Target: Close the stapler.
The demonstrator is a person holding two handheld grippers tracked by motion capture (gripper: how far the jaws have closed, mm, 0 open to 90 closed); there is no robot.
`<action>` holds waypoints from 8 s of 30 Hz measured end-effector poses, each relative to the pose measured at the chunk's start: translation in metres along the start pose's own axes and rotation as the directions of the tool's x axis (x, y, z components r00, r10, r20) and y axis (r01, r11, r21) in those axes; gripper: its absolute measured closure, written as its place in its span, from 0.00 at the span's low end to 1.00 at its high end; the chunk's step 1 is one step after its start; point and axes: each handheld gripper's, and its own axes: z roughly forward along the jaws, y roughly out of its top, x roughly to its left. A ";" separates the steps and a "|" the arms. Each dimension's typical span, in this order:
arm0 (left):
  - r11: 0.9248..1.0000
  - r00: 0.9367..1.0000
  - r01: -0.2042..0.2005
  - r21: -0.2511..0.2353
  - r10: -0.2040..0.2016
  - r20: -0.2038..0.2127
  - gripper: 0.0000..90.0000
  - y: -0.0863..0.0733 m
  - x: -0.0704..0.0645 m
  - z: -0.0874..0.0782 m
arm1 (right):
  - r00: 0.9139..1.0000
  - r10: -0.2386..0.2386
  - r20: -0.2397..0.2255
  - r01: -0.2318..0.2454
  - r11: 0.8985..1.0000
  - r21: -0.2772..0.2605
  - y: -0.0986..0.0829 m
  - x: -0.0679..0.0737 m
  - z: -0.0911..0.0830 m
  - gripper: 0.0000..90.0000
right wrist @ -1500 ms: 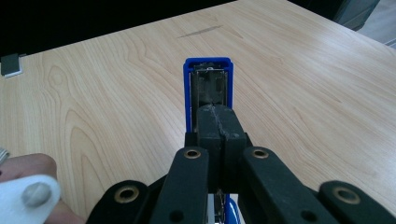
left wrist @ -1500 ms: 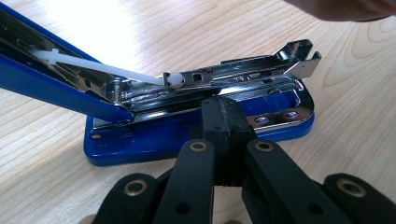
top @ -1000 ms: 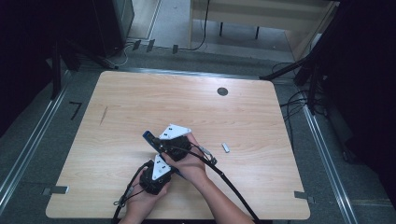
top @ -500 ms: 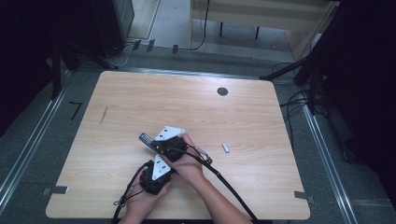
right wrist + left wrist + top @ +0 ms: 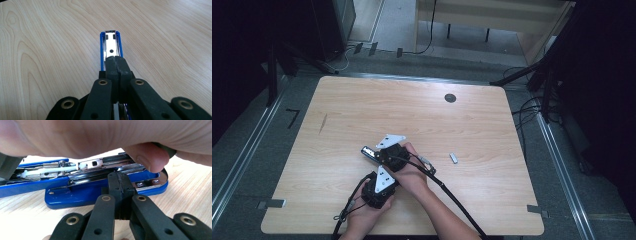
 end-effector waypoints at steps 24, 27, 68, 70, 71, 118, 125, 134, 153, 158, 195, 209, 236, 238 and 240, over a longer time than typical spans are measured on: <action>1.000 1.000 0.012 -0.001 -0.012 0.004 1.00 0.000 0.001 0.000 | 1.000 0.026 0.017 -0.024 0.995 -0.093 -0.002 -0.014 -0.034 1.00; 1.000 1.000 0.013 0.002 -0.013 0.009 1.00 0.000 0.002 0.000 | 0.999 0.039 0.032 -0.035 0.993 -0.113 -0.005 -0.022 -0.046 1.00; 1.000 1.000 0.011 0.002 -0.011 0.005 1.00 0.000 0.001 0.000 | 0.943 0.188 0.273 -0.184 0.982 -0.042 -0.099 -0.113 -0.134 0.83; 1.000 1.000 0.009 0.002 -0.009 0.005 1.00 0.000 0.001 0.000 | 0.943 0.192 0.272 -0.188 0.981 -0.041 -0.101 -0.114 -0.134 0.83; 1.000 1.000 0.010 0.002 -0.010 0.005 1.00 0.000 0.001 0.000 | 0.938 0.200 0.284 -0.199 0.979 -0.032 -0.105 -0.116 -0.135 0.84; 1.000 1.000 0.006 0.001 -0.006 0.003 1.00 0.000 0.001 0.000 | 0.906 0.255 0.337 -0.279 0.960 0.023 -0.141 -0.114 -0.133 0.88; 1.000 1.000 0.010 0.003 -0.010 0.011 1.00 0.000 0.002 0.000 | 0.908 0.261 0.329 -0.279 0.960 0.010 -0.140 -0.114 -0.138 0.88; 1.000 1.000 0.016 0.003 -0.016 0.024 1.00 0.000 0.004 0.000 | 0.930 0.239 0.280 -0.248 0.969 -0.005 -0.125 -0.099 -0.143 0.88; 1.000 0.999 0.025 0.003 -0.025 0.031 1.00 0.000 0.005 0.000 | 0.970 0.162 0.179 -0.159 0.987 -0.028 -0.094 -0.064 -0.142 0.88; 1.000 0.999 0.024 0.003 -0.024 0.030 1.00 0.000 0.005 0.000 | 0.975 0.147 0.167 -0.145 0.989 -0.024 -0.090 -0.057 -0.139 0.88; 1.000 0.999 0.025 0.002 -0.025 0.031 1.00 0.000 0.005 0.000 | 0.993 0.071 0.091 -0.072 0.997 0.000 -0.074 -0.024 -0.122 0.88; 1.000 0.999 0.025 0.003 -0.025 0.031 1.00 0.000 0.005 0.000 | 0.996 0.060 0.065 -0.060 0.998 0.006 -0.071 -0.016 -0.116 0.88; 1.000 0.999 0.023 0.003 -0.024 0.028 1.00 0.000 0.005 0.000 | 0.999 0.027 0.035 -0.028 0.999 0.040 -0.069 -0.005 -0.100 0.88; 1.000 0.999 0.023 0.004 -0.023 0.028 1.00 0.000 0.005 0.000 | 0.999 0.028 0.033 -0.030 0.998 0.049 -0.070 -0.005 -0.098 0.88; 1.000 0.999 0.024 0.004 -0.024 0.028 1.00 0.000 0.005 0.000 | 0.999 0.022 0.031 -0.024 0.998 0.053 -0.069 -0.005 -0.097 0.88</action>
